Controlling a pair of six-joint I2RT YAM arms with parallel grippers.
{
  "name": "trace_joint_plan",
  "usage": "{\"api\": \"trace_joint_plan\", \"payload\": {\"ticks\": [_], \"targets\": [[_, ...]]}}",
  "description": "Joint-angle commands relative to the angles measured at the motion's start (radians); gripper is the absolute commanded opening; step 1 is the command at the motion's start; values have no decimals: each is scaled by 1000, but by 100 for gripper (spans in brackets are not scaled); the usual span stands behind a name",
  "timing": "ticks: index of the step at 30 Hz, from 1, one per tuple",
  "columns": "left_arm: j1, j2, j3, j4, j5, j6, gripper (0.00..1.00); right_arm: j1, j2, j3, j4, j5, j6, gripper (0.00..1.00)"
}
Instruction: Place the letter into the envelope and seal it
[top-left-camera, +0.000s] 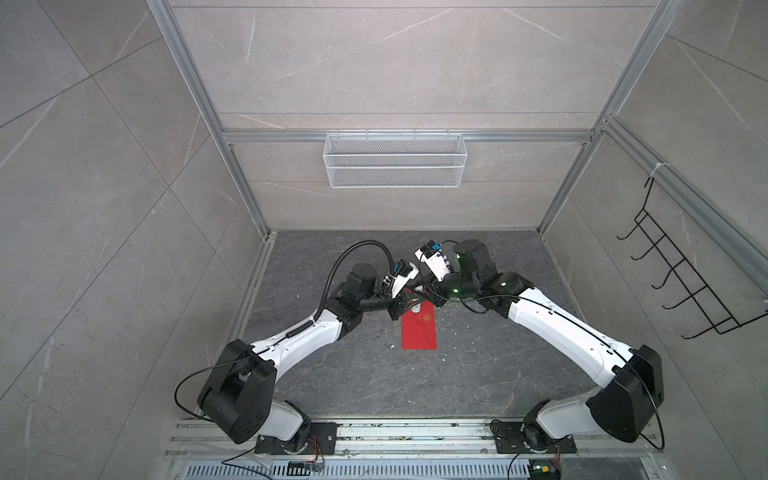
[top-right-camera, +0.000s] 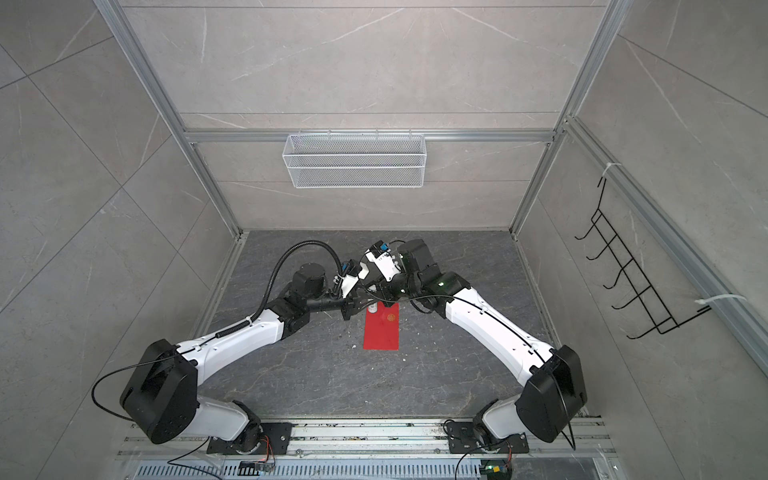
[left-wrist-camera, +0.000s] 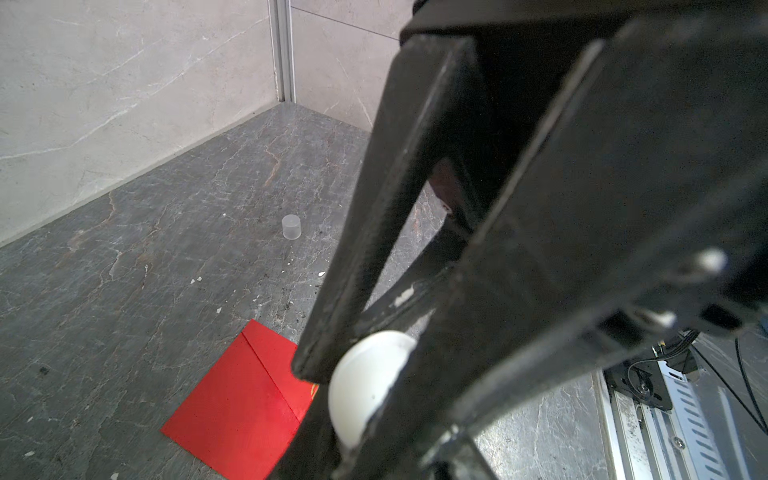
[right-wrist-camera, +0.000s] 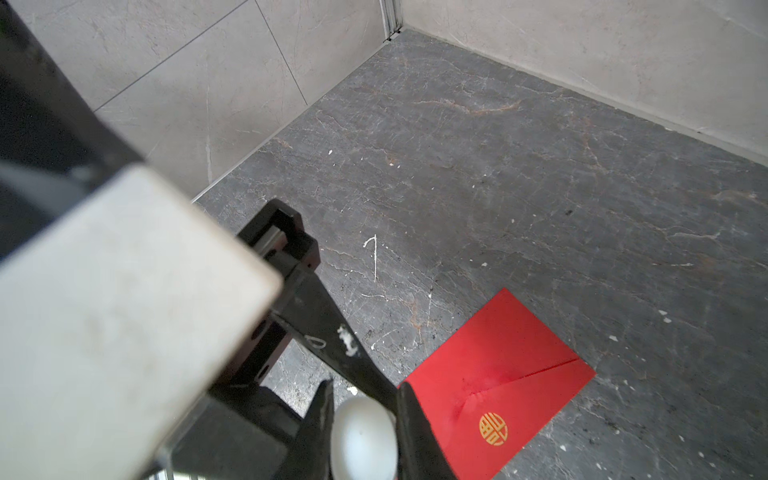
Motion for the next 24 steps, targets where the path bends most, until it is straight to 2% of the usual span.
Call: {"api": "trace_joint_plan", "payload": {"ticks": [1, 4, 10, 24], "targets": [[1, 3, 61, 114, -29, -28, 3, 17, 14, 18, -40, -44, 41, 0], [4, 7, 57, 126, -34, -39, 9, 16, 11, 22, -38, -36, 44, 0], [11, 13, 43, 152, -43, -54, 26, 14, 0, 22, -30, -14, 50, 0], [18, 32, 18, 185, -42, -65, 46, 10, -19, 22, -12, 51, 56, 0]]}}
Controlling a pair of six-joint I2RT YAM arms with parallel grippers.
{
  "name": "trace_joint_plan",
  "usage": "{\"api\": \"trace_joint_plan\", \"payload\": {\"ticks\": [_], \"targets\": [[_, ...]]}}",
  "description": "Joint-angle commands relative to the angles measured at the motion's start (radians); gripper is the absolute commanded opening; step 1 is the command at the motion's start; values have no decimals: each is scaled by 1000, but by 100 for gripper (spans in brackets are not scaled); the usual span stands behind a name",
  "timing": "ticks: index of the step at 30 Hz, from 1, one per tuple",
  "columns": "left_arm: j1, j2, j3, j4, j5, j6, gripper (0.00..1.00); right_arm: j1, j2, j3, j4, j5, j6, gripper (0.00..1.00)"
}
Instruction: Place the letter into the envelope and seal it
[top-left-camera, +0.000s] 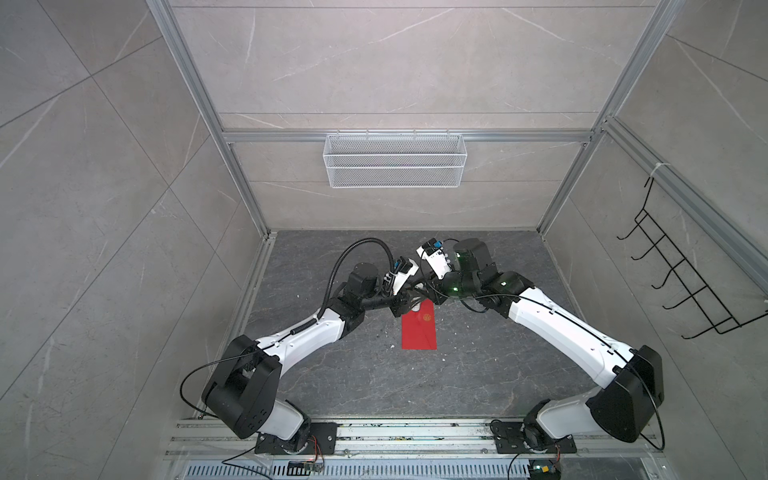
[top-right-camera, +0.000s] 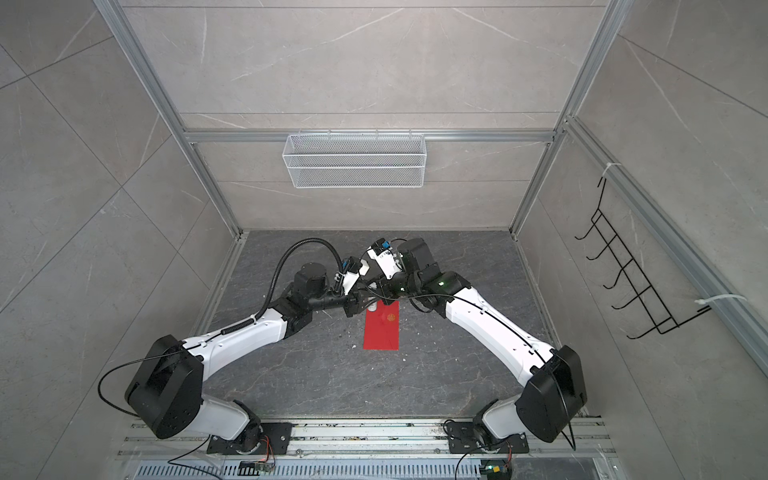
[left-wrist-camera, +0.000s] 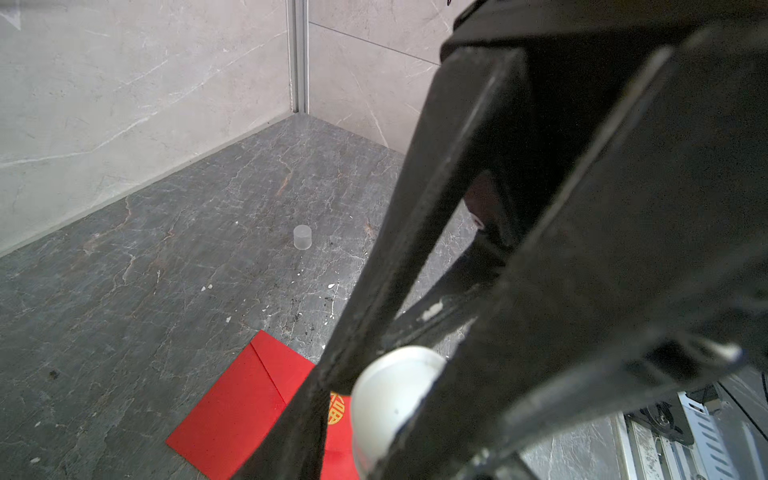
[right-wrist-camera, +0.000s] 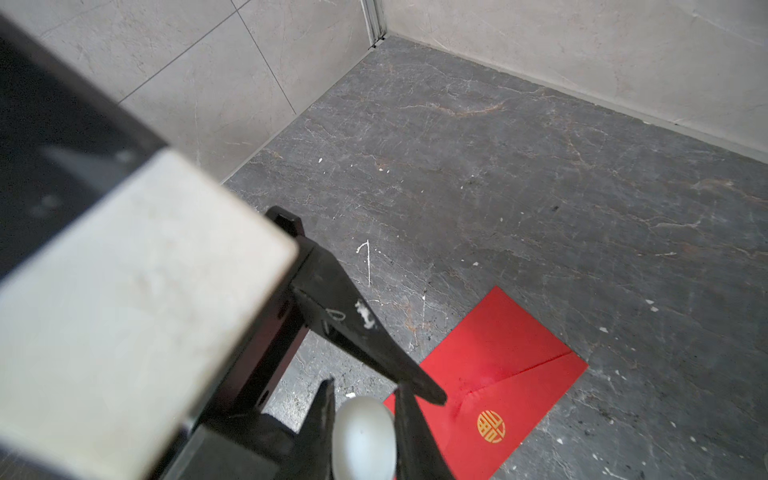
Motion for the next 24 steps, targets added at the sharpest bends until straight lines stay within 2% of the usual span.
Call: {"api": "trace_joint_plan", "payload": {"ticks": [1, 9, 20, 24], "targets": [[10, 1, 14, 109, -17, -17, 47, 9, -23, 11, -10, 17, 20, 0], [12, 6, -13, 130, -20, -27, 48, 5, -52, 4, 30, 101, 51, 0], [12, 26, -18, 111, 1, -10, 48, 5, -59, 1, 90, 119, 106, 0], [12, 31, -16, 119, 5, -8, 39, 3, -47, 9, 93, 104, 123, 0]]}}
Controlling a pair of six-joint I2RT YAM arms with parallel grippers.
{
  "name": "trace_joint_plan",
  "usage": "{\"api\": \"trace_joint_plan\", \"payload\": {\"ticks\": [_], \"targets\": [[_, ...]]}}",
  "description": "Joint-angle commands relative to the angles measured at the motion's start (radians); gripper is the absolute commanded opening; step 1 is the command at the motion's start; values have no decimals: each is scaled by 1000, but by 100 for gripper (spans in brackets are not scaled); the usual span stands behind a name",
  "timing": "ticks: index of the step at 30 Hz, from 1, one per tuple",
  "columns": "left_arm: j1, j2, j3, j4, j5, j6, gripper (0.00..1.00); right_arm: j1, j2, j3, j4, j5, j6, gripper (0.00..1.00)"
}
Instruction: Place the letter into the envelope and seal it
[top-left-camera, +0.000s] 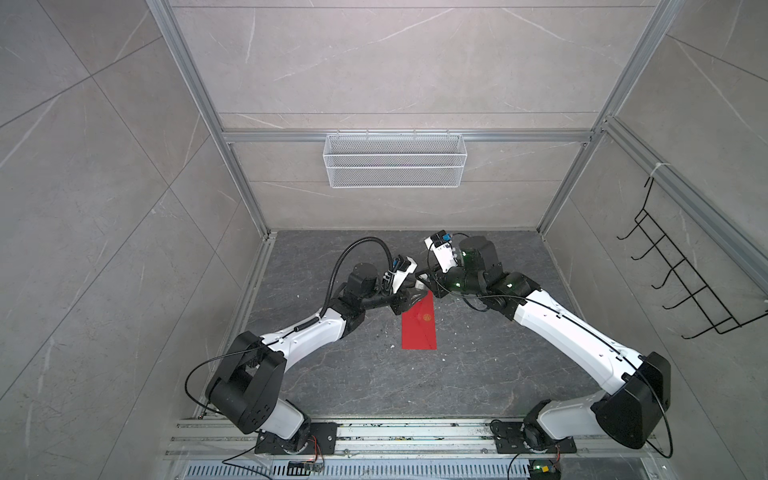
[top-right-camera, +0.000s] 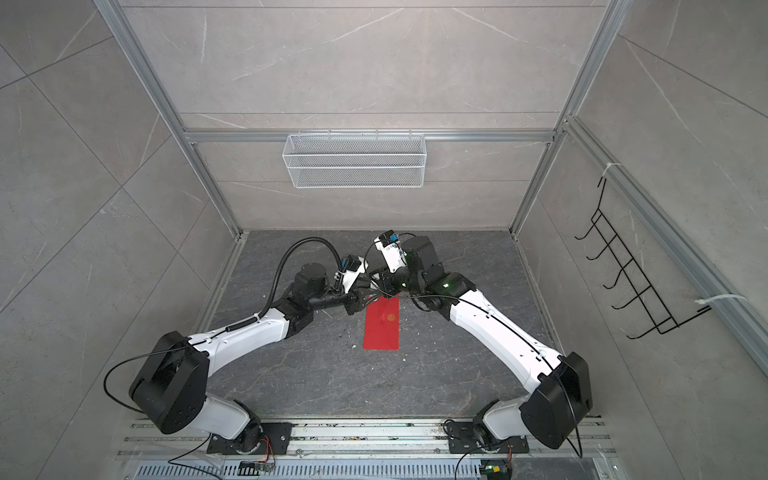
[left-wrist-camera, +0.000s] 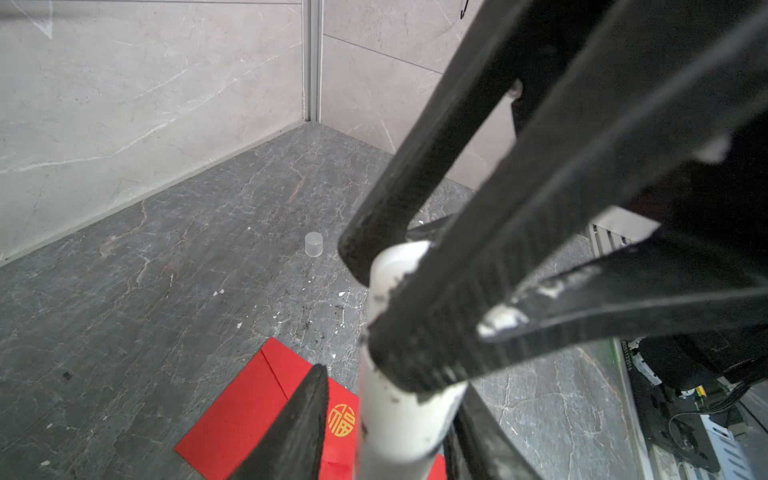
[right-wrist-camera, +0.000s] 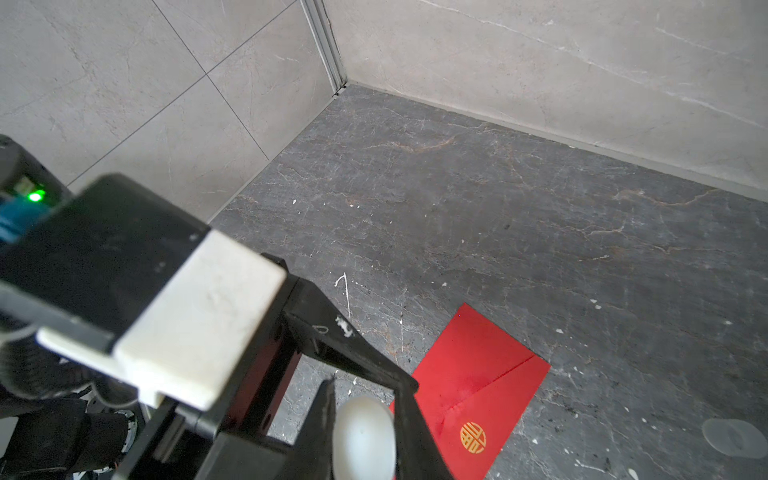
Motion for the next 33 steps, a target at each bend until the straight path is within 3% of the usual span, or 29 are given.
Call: {"api": "trace_joint_plan", "payload": {"ticks": [1, 7, 9, 11, 16, 24, 33], "targets": [[6, 2, -3, 52, 12, 10, 35, 3, -6, 9, 38, -10, 34, 0], [6, 4, -1, 53, 17, 20, 2, 3, 1, 12, 48, -16, 47, 0], [6, 2, -2, 53, 17, 26, 0, 2, -1, 15, 47, -8, 47, 4], [6, 1, -4, 54, 17, 34, 0, -1, -8, 22, 34, 11, 40, 31], [6, -11, -17, 59, 11, 53, 0, -59, -53, 22, -8, 74, 38, 64], [6, -38, -41, 76, 13, 81, 0, -175, -64, 51, -117, 219, -6, 99], [6, -61, -47, 64, 5, 105, 0, -289, 59, 58, -154, 251, 2, 99]]}}
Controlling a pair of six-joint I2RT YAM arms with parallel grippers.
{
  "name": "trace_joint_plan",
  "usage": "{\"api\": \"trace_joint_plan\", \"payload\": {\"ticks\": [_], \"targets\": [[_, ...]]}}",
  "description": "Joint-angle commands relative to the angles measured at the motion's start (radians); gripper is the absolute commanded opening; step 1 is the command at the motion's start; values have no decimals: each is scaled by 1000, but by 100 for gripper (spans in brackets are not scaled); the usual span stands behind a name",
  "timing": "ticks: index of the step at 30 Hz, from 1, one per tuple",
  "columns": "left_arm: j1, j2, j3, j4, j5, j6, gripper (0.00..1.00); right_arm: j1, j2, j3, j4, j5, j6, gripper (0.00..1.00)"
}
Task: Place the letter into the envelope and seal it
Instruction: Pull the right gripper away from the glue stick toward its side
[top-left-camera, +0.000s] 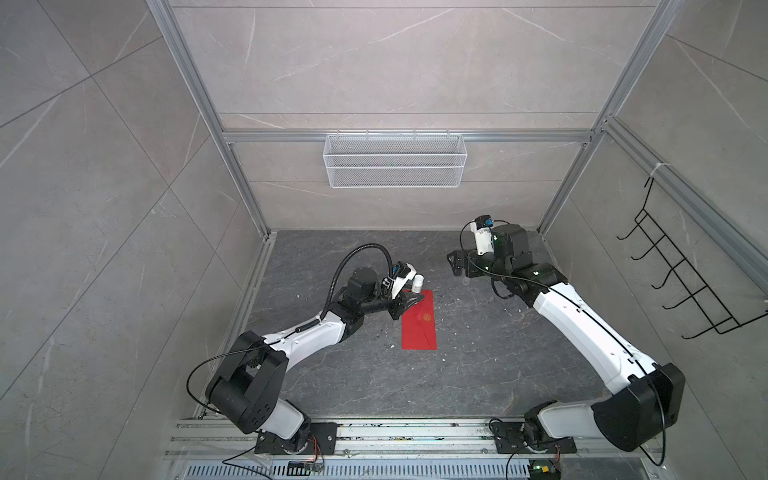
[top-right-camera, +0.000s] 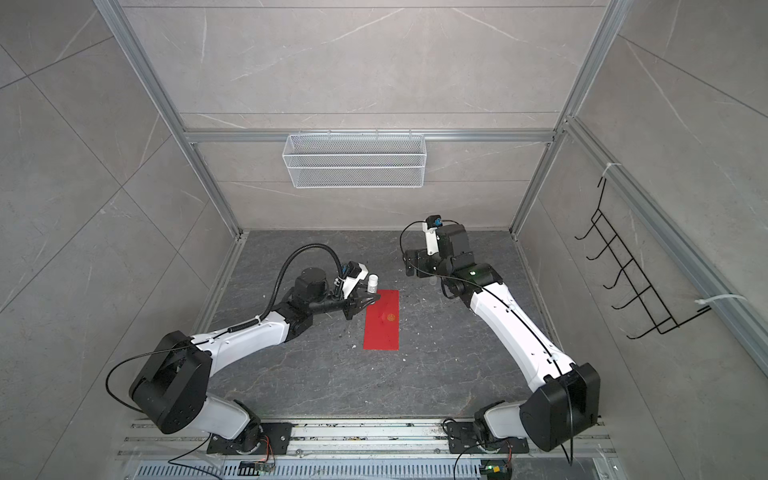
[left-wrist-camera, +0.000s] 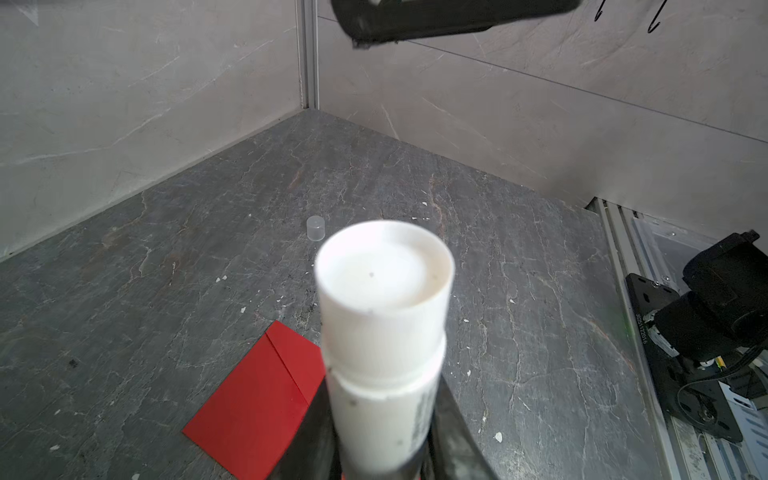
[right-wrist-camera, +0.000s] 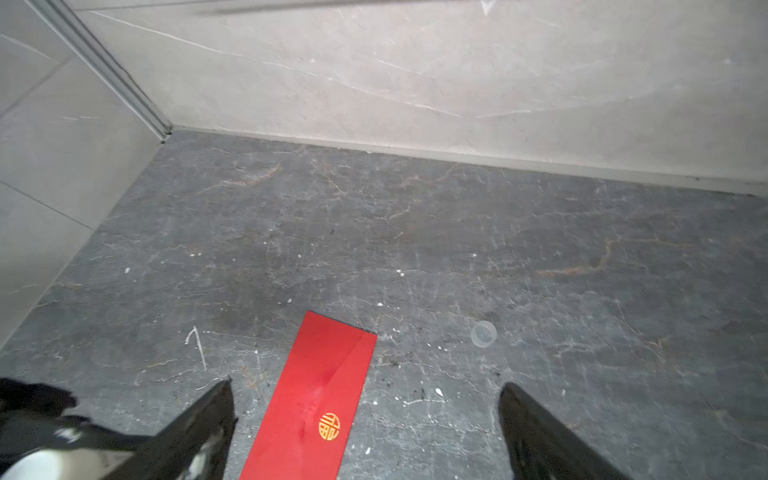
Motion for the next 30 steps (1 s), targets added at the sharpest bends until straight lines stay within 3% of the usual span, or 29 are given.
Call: {"api": "trace_joint_plan", "payload": {"ticks": [1, 12, 30], "targets": [[3, -55, 3, 41, 5, 36, 0, -41, 74, 30, -51, 27, 10, 99], [3, -83, -8, 24, -9, 48, 0, -163, 294, 114, -143, 14, 79, 99], [3, -125, -17, -2, -18, 53, 0, -181, 544, 257, -288, 17, 25, 91]]}}
